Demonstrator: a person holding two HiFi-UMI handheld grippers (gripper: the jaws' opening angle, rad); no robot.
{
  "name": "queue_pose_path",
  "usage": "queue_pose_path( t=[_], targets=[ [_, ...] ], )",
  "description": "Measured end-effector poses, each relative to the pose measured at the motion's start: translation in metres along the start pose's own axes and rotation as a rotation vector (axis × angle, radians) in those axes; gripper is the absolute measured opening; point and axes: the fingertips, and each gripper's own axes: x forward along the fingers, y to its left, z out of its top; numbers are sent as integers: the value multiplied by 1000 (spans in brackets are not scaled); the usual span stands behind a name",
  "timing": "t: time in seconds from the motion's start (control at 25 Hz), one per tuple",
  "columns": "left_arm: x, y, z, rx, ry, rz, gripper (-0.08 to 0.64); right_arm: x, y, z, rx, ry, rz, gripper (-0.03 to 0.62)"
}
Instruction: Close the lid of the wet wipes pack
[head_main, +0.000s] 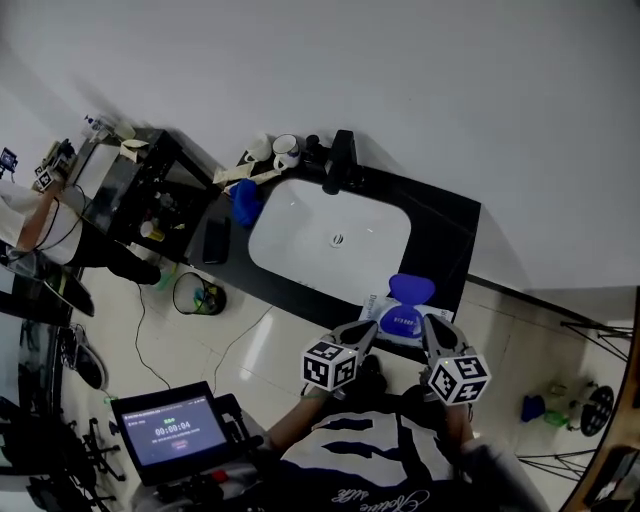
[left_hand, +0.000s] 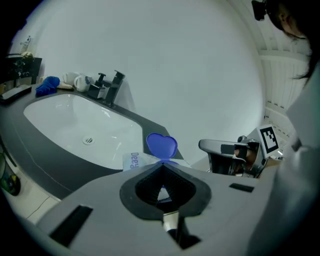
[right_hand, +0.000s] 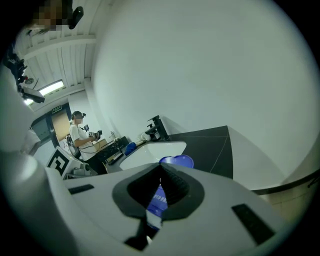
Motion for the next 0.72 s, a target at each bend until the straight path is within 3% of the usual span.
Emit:
queue_pose_path(
  t=[0.2, 0.48, 0.72],
  targets=[
    [8, 4, -21, -25, 91, 3, 0, 6, -36, 4, -69, 44, -42, -5],
    [17, 21, -21, -74, 123, 16, 1, 49, -81, 20, -130, 108, -44, -4],
    [20, 27, -25, -140, 137, 45, 1, 81, -99, 9, -151, 211, -6, -3]
  ],
)
